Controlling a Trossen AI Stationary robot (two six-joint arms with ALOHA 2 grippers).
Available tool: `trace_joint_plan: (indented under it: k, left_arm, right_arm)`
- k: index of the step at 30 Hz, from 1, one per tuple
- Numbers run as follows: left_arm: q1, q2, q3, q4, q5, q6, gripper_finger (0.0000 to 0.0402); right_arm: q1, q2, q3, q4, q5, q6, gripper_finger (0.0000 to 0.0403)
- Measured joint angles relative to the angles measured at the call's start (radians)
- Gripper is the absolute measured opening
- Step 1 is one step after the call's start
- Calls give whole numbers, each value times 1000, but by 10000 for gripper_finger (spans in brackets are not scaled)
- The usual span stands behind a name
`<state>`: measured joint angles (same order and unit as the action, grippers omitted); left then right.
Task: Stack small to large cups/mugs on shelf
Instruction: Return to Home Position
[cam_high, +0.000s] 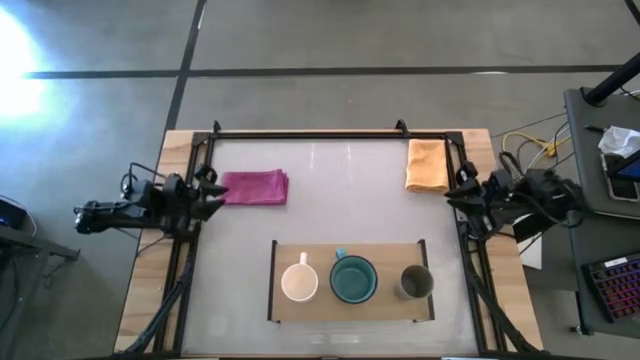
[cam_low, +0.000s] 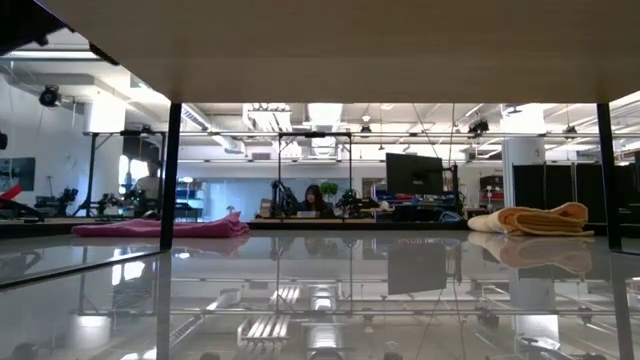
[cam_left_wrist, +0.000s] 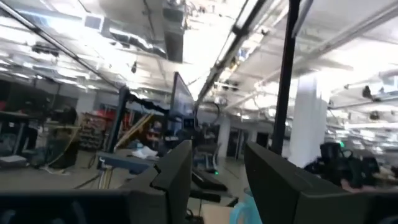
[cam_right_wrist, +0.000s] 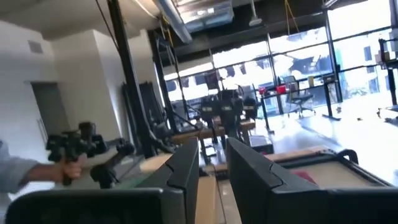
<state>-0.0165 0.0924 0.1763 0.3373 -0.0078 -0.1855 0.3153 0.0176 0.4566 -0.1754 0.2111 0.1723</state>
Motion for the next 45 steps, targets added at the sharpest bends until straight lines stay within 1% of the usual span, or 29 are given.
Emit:
trace_joint_plan:
  k: [4,7,11,15,18,22,24,28,31,33,38,45]
  left_arm:
    - [4,-67,-61,35,-75,-15,133]
    - [4,-66,-93,27,-112,-50,133]
    - [7,-63,-138,53,-169,-131,133]
    - [17,-67,-167,38,-268,-211,133]
    - [36,-63,-168,26,-321,-253,133]
    - [73,-67,-168,19,-342,-290,133]
    - [95,-66,-168,3,-342,-340,133]
    - [128,-65,-168,-111,-343,-458,133]
    - [138,-60,-169,-180,-346,-508,133]
    - [140,-56,-169,-201,-346,-514,133]
    - [140,-35,-169,-221,-346,-514,133]
    - [140,-36,-170,-217,-346,-514,133]
  right_arm:
    - [0,-19,-64,84,1,-27,78]
    - [0,-16,-117,133,0,-28,80]
    - [0,-17,-206,253,1,-67,76]
    - [0,-17,-287,364,21,-102,73]
    - [-2,-17,-318,395,37,-112,75]
    - [-4,-17,-345,401,55,-119,81]
    - [-4,-17,-361,403,55,-120,83]
    - [-4,-17,-406,431,56,-107,83]
    - [-4,-17,-448,450,84,-95,79]
    - [-4,-15,-447,390,119,-58,75]
    - [-4,-12,-447,233,247,69,70]
    - [-4,23,-446,235,258,90,77]
